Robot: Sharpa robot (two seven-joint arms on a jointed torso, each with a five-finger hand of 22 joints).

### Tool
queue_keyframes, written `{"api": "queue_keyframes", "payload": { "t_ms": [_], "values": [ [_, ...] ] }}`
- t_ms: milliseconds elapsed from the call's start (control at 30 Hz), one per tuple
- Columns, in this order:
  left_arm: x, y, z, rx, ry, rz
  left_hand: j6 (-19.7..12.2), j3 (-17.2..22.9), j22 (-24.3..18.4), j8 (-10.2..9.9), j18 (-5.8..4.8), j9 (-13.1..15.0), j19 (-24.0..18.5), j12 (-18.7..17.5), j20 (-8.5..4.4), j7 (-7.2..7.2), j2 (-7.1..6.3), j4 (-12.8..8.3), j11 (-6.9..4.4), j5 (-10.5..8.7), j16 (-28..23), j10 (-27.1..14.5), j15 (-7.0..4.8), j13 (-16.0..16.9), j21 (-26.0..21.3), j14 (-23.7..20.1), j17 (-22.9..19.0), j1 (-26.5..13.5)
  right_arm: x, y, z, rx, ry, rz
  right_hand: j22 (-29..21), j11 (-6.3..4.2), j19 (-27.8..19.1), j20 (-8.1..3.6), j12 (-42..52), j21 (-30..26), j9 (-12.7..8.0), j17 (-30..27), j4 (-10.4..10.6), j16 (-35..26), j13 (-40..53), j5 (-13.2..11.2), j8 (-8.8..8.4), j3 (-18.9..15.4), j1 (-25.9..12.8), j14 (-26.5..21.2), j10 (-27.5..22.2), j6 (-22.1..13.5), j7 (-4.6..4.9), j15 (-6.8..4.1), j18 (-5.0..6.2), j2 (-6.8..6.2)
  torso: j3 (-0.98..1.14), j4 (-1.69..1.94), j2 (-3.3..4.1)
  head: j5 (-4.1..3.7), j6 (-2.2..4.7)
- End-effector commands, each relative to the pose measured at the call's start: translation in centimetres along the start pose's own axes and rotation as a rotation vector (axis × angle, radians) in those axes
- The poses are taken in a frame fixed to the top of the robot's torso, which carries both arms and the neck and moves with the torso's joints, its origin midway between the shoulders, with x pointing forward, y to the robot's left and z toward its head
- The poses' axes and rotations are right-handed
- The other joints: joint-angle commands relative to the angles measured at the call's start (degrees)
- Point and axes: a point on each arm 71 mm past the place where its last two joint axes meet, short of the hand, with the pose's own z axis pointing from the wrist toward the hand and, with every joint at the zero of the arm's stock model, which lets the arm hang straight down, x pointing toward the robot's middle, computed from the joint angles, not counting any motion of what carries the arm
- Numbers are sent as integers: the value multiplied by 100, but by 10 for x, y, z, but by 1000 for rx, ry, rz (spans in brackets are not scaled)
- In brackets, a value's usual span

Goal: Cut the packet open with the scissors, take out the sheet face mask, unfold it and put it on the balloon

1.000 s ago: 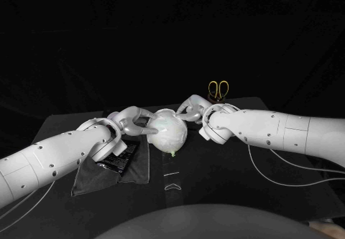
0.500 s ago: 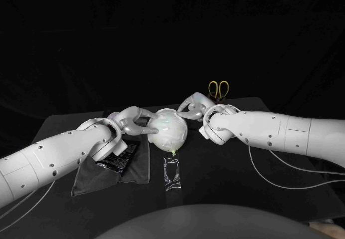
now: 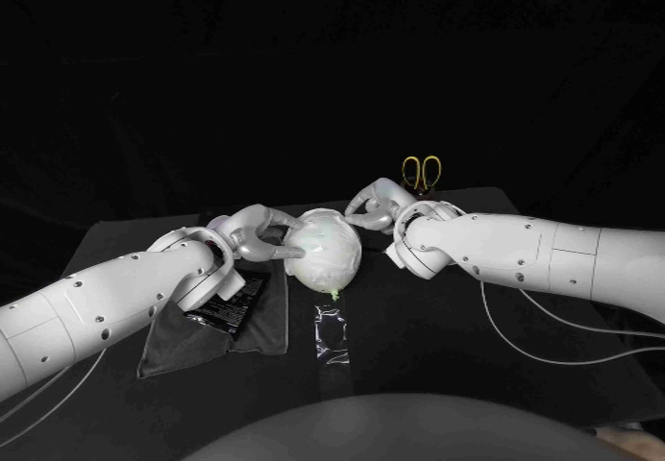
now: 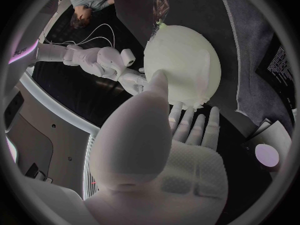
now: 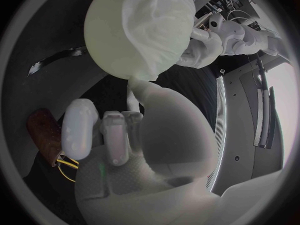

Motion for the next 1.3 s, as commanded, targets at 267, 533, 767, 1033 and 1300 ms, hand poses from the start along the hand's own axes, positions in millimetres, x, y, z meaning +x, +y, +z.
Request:
{"api": "queue_keyframes", "payload": {
  "t_ms": [267, 533, 767, 1033, 1300],
  "values": [
    [3, 0, 0, 0, 23, -5, 29, 33, -6, 9, -80, 6, 12, -16, 11, 171, 50, 5, 7, 11, -27, -28, -25, -7, 28, 22, 6, 13, -2, -2, 1, -21, 20, -9, 1033, -27, -34, -23, 29, -132, 494, 1505, -28, 20, 1505, 13, 278, 91, -102, 596, 586, -184, 11, -35, -35, 34, -3, -7, -1, 22, 0],
    [4, 0, 0, 0, 23, -5, 29, 33, -6, 9, -80, 6, 12, -16, 11, 171, 50, 5, 7, 11, -27, -28, -25, -7, 28, 22, 6, 13, 3, 2, -3, -59, 89, 8, 956, 265, -167, 117, -92, -443, 285, 1505, 344, 20, 1419, 10, -269, -302, -742, 596, 517, -842, 349, 202, -4, -353, 0, -1, 0, 19, 0],
    [3, 0, 0, 0, 23, -5, 29, 33, -6, 9, -80, 6, 12, -16, 11, 171, 50, 5, 7, 11, -27, -28, -25, -7, 28, 22, 6, 13, 2, 0, -5, -64, 113, 19, 934, 405, -216, 234, -162, -541, 119, 1505, 618, 20, 1372, 22, -566, -572, -981, 596, 472, -1021, 494, 337, 7, -436, -3, -3, 0, 16, 0],
    [4, 0, 0, 0, 23, -6, 29, 33, -6, 9, -80, 6, 12, -16, 11, 171, 50, 5, 7, 11, -27, -28, -25, -7, 28, 22, 6, 13, 5, -2, -3, -45, 156, 4, 909, 439, -265, 286, -219, -649, 48, 1505, 643, 20, 1335, 25, -676, -630, -891, 596, 434, -1028, 528, 371, 32, -399, -2, 4, 1, 12, 0],
    [4, -1, 0, 1, 24, -6, 29, 33, -6, 9, -80, 6, 12, -16, 11, 171, 50, 5, 7, 11, -27, -28, -25, -7, 28, 22, 6, 13, 9, -2, 1, -21, 182, -16, 897, 472, -295, 329, -259, -703, -17, 1505, 660, 20, 1308, 17, -779, -701, -824, 596, 405, -1063, 562, 403, 47, -395, -4, 10, 2, 2, 0]
  ]
}}
